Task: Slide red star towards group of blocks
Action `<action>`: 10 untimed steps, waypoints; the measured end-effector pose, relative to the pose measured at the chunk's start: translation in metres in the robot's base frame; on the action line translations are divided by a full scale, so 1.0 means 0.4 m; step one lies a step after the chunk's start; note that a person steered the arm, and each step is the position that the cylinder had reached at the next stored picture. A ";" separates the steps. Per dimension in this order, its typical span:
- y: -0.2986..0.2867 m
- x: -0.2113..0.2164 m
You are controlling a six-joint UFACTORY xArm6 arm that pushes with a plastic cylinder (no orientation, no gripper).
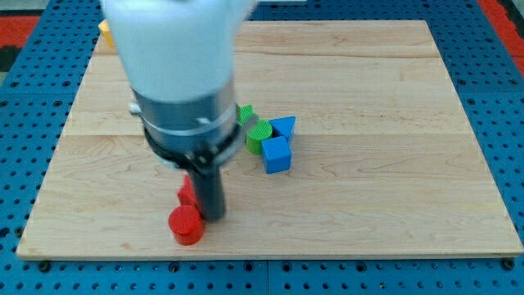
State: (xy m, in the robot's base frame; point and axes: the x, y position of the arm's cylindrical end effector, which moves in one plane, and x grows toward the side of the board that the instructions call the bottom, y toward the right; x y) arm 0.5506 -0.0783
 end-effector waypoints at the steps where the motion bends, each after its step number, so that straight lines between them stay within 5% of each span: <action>1: -0.116 -0.151; 3: -0.366 -0.156; 4: -0.370 -0.308; 5: -0.314 -0.343; 7: -0.316 -0.153; 8: -0.183 -0.126; 10: -0.314 0.078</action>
